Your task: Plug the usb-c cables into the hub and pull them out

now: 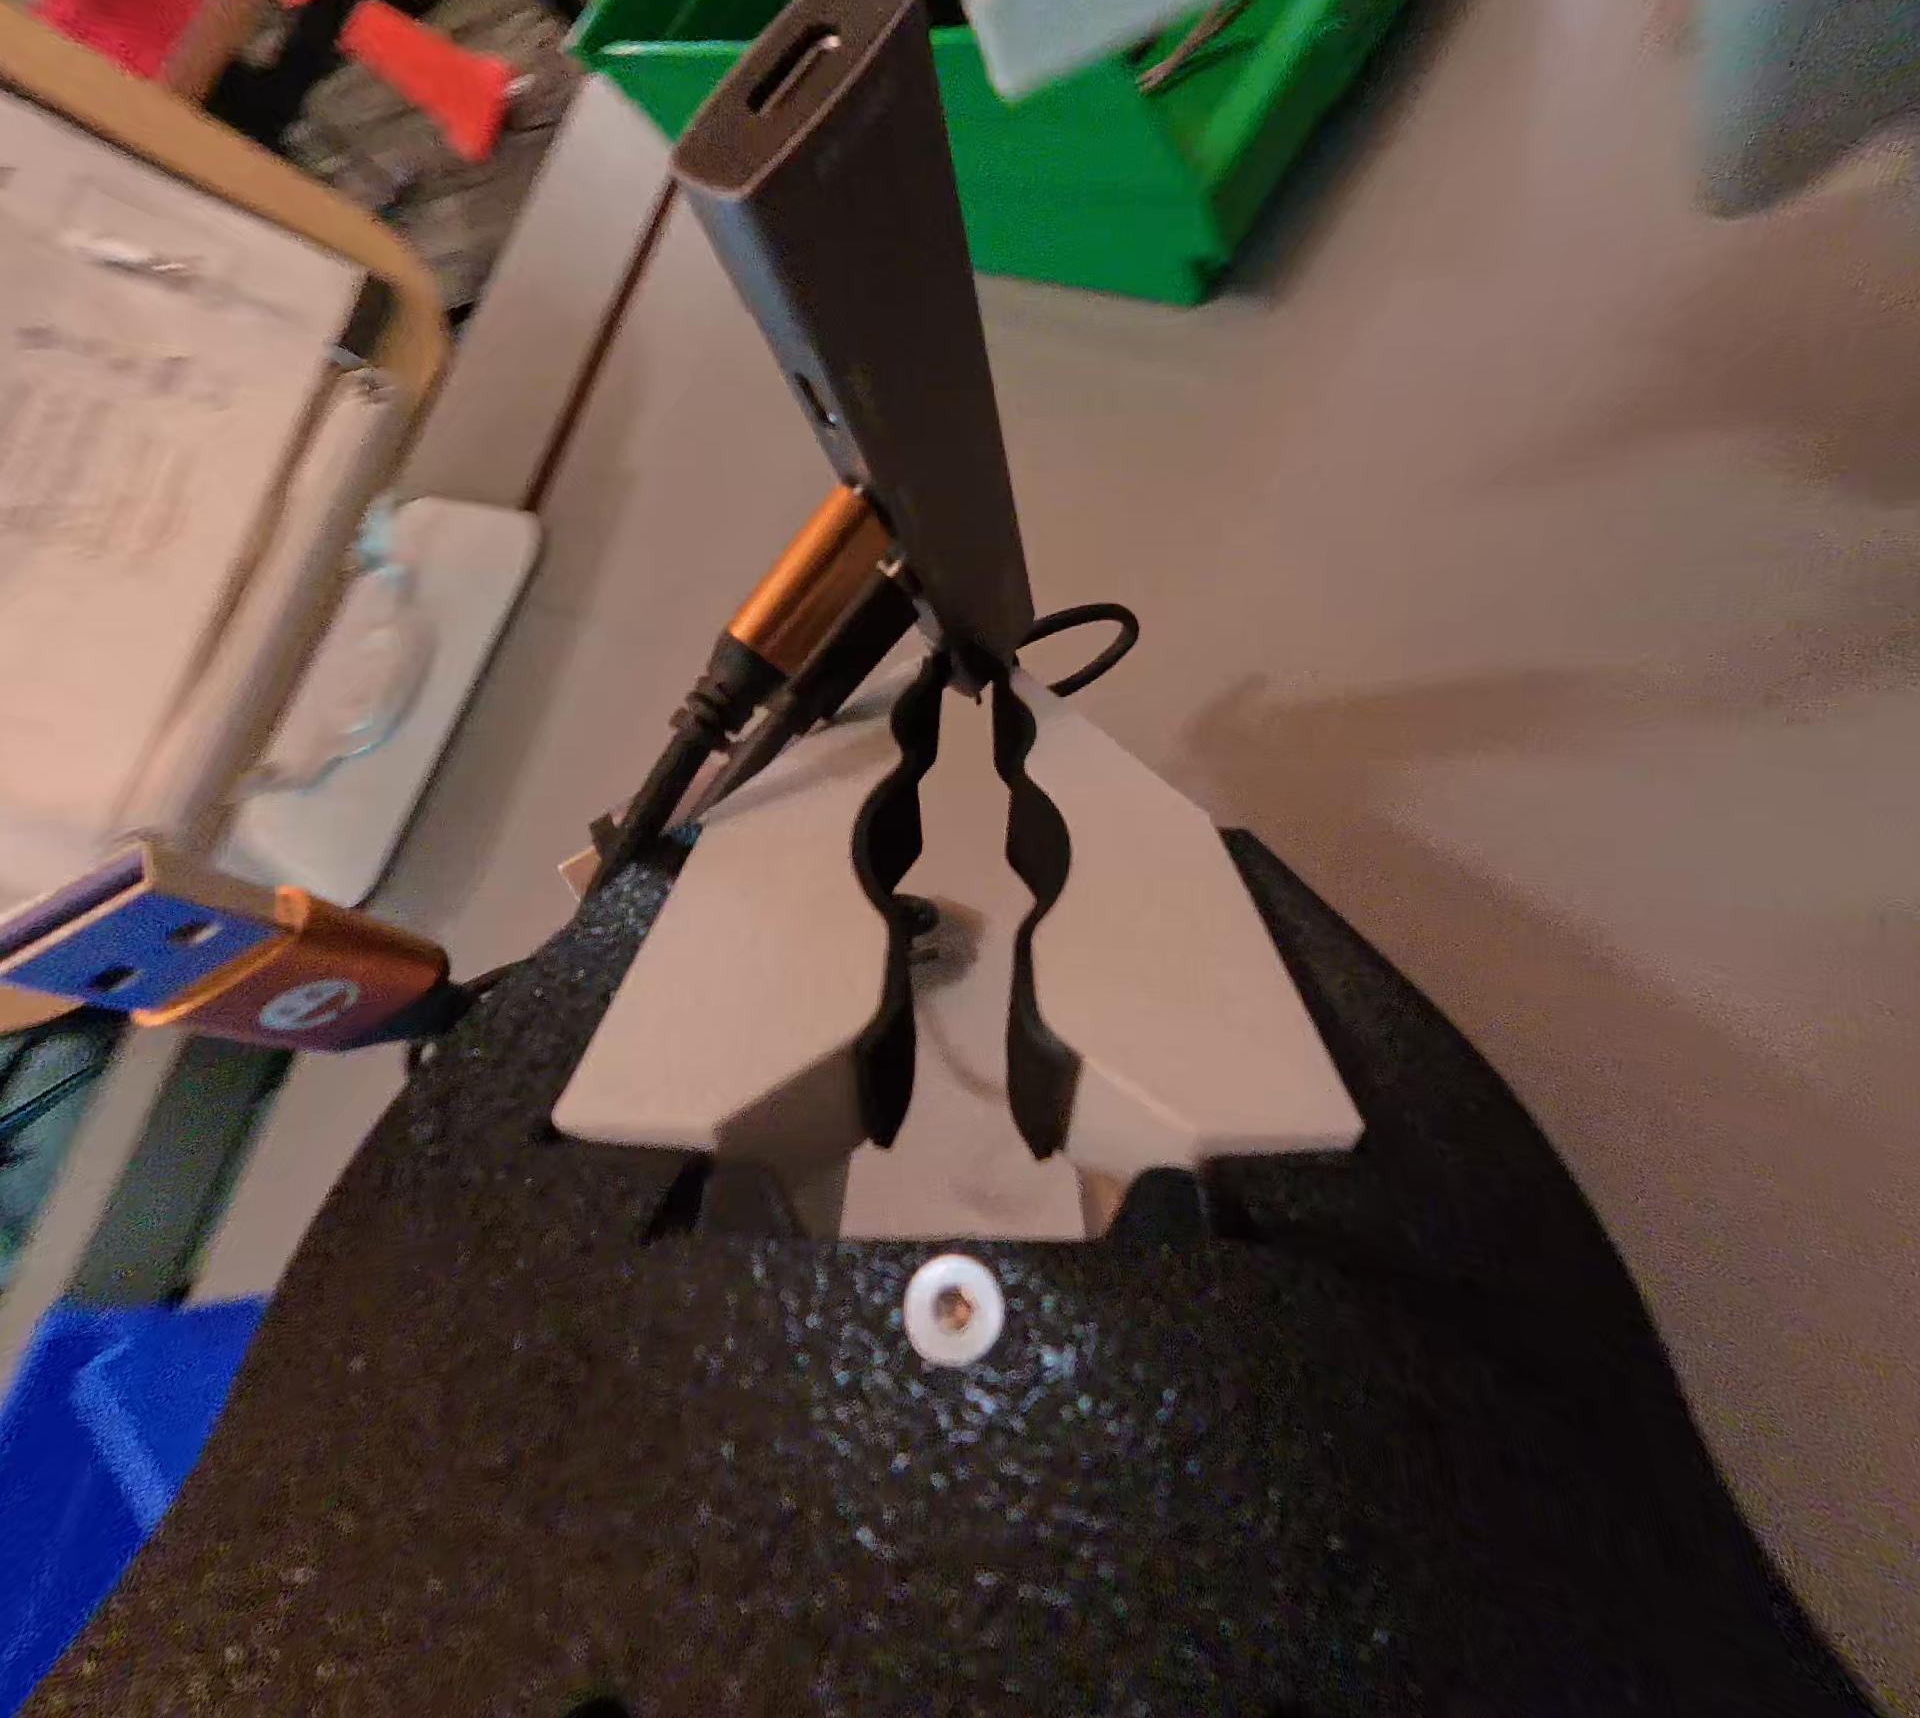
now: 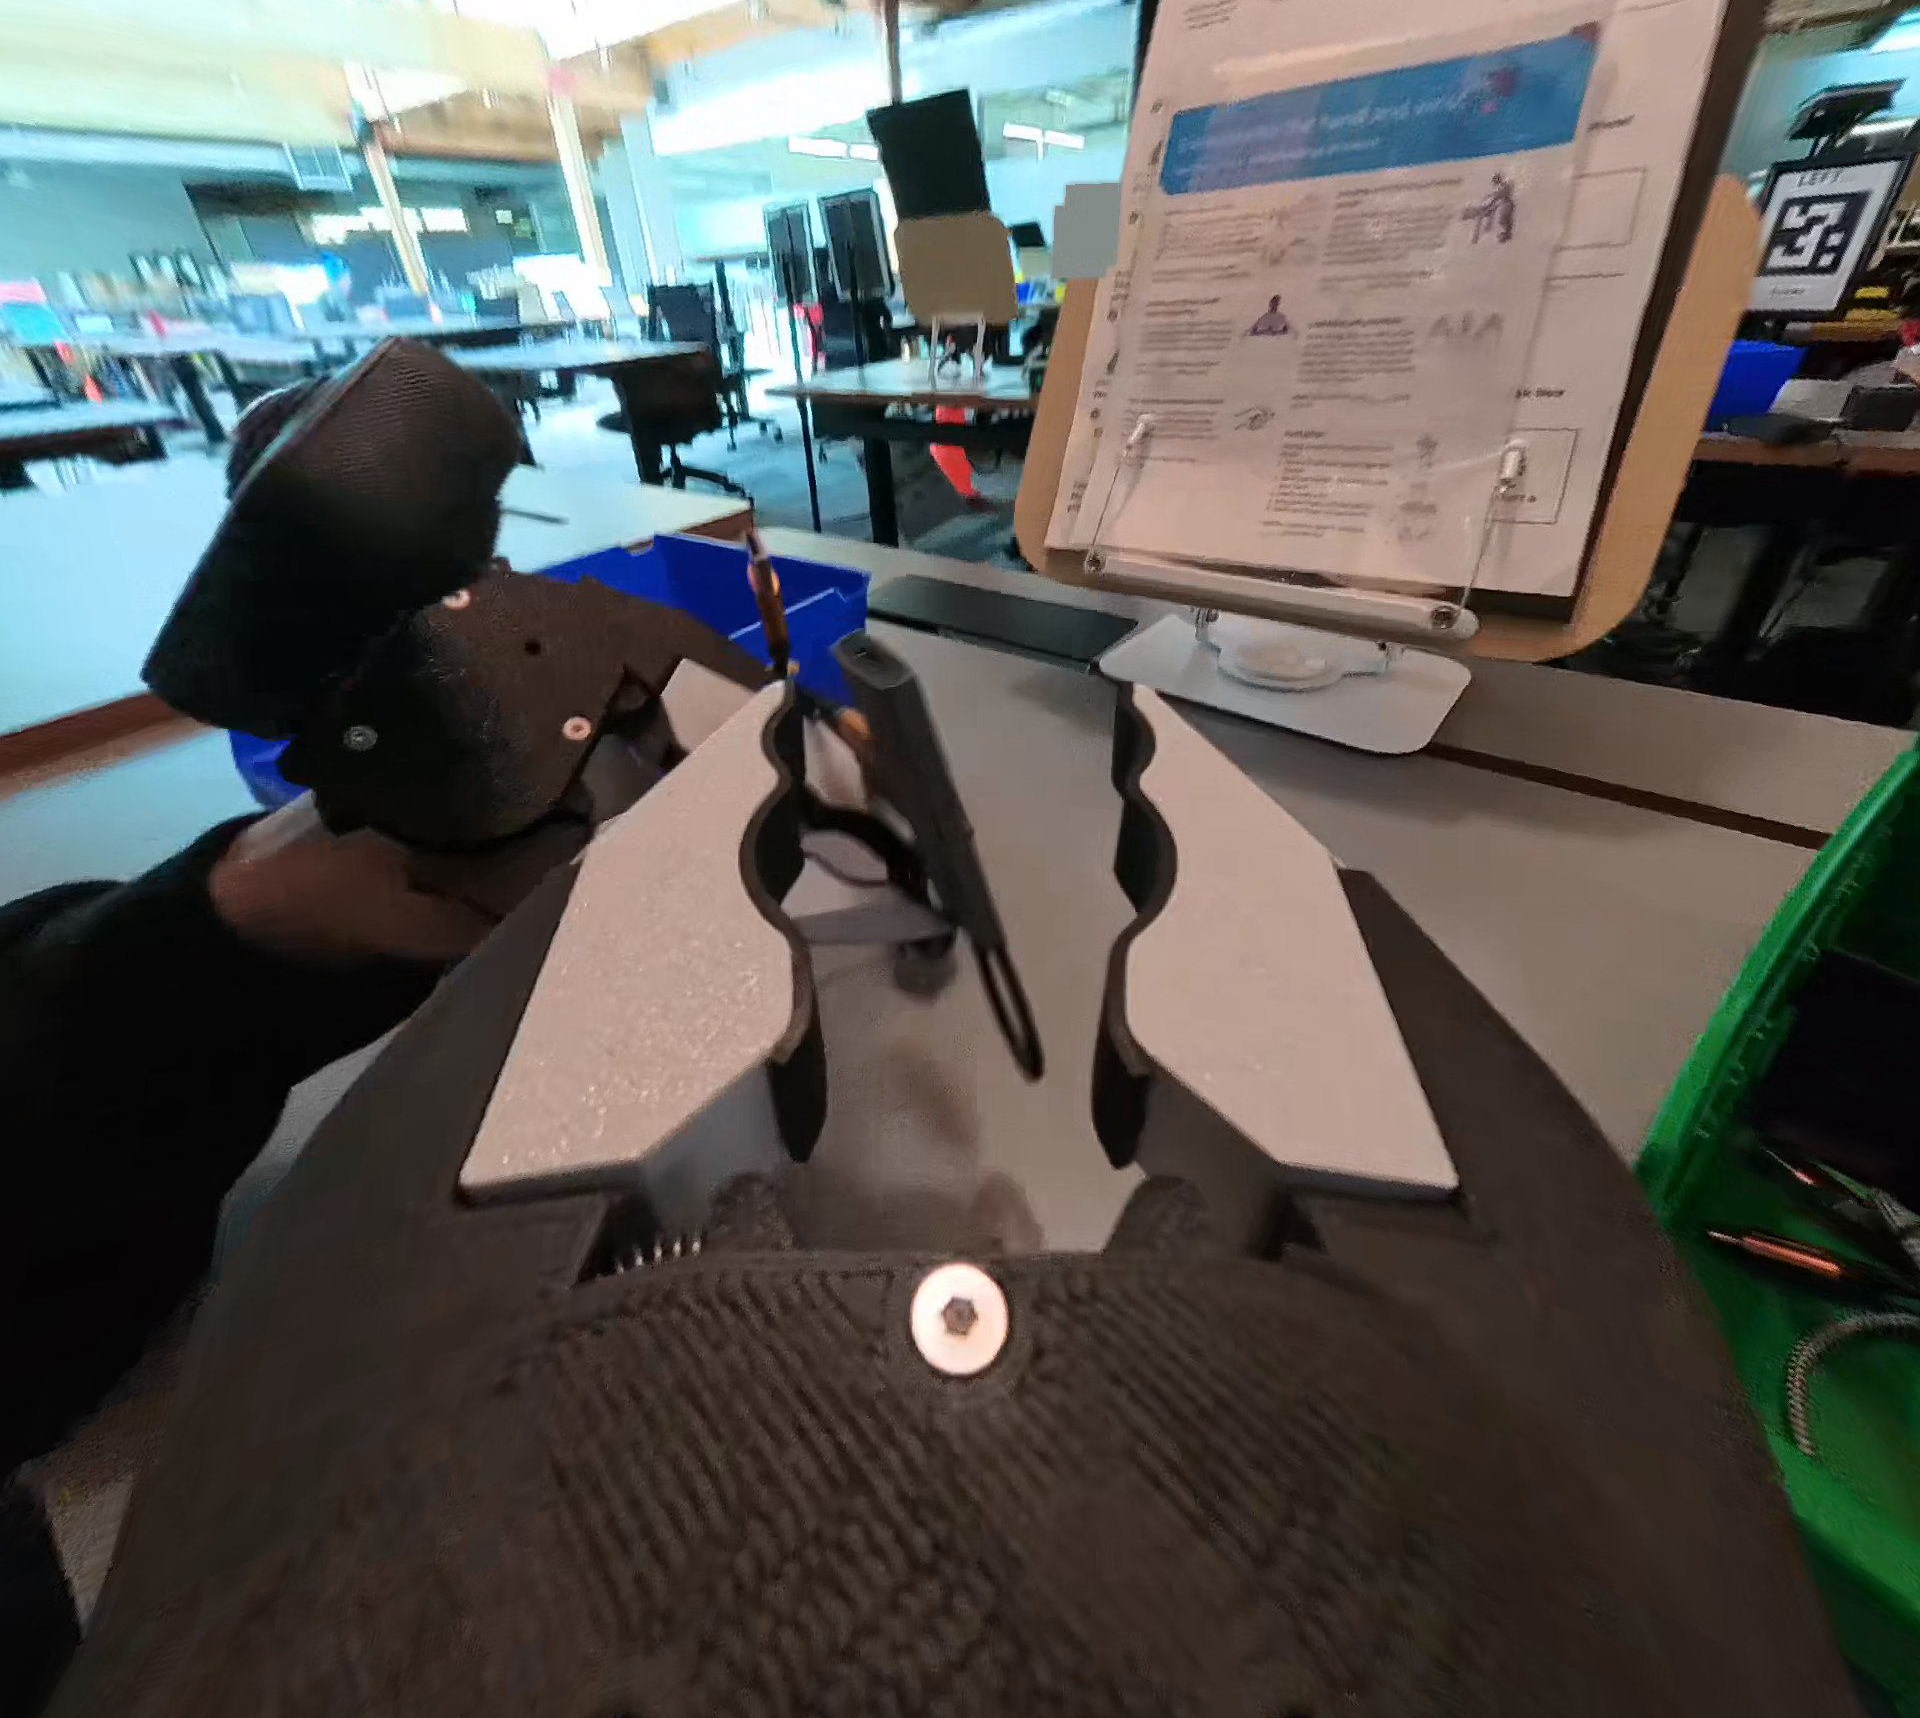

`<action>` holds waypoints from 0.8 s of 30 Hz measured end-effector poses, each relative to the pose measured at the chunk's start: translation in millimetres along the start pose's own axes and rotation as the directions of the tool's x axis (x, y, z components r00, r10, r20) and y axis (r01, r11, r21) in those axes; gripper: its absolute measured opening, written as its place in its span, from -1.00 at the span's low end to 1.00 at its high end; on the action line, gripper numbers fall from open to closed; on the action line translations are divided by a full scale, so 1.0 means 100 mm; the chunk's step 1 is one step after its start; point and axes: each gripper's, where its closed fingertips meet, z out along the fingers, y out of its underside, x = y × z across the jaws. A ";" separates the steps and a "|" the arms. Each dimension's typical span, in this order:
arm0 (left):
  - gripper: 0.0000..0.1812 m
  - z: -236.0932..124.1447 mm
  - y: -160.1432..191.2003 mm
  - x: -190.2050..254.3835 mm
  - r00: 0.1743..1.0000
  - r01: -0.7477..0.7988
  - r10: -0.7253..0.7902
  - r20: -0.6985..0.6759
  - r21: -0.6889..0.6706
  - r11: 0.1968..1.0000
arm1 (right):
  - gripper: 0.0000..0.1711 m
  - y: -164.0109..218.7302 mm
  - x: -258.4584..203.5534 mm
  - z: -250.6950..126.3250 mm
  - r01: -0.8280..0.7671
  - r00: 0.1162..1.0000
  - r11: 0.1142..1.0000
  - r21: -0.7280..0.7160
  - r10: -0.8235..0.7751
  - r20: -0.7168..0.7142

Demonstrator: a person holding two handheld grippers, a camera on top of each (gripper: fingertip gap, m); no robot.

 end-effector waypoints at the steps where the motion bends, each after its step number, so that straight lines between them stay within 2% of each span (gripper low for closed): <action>1: -0.91 0.00 0.01 -0.07 0.998 -0.007 0.008 0.059 -0.016 1.000 | -0.29 0.02 -0.06 0.02 0.012 1.000 1.000 -0.020 -0.012 0.007; 6: -0.92 -0.08 -0.09 -0.34 0.941 -0.135 0.136 0.311 -0.025 0.991 | -0.44 0.06 -0.11 0.18 0.047 0.996 0.998 -0.035 -0.050 -0.075; 9: -0.92 -0.12 -0.19 -0.37 0.898 -0.205 0.196 0.394 -0.021 0.979 | -0.71 0.02 -0.11 0.22 0.046 0.993 0.999 0.007 -0.045 -0.106; 10: -0.92 -0.12 -0.21 -0.37 0.885 -0.216 0.207 0.416 -0.024 0.976 | -0.73 -0.03 -0.09 0.21 0.048 0.991 0.998 0.040 -0.043 -0.126; 14: -0.92 -0.12 -0.27 -0.34 0.878 -0.214 0.196 0.438 -0.009 0.977 | -0.76 -0.09 -0.01 0.18 0.153 0.968 0.987 0.058 -0.138 -0.211; 19: -0.93 -0.14 -0.22 -0.41 0.841 -0.227 0.230 0.490 -0.066 0.972 | -0.74 -0.09 0.09 0.18 0.124 0.955 0.988 0.092 -0.093 -0.283; 24: -0.93 -0.17 -0.22 -0.46 0.784 -0.272 0.294 0.546 -0.123 0.954 | -0.74 -0.07 0.16 0.18 -0.048 0.962 0.992 0.119 0.078 -0.263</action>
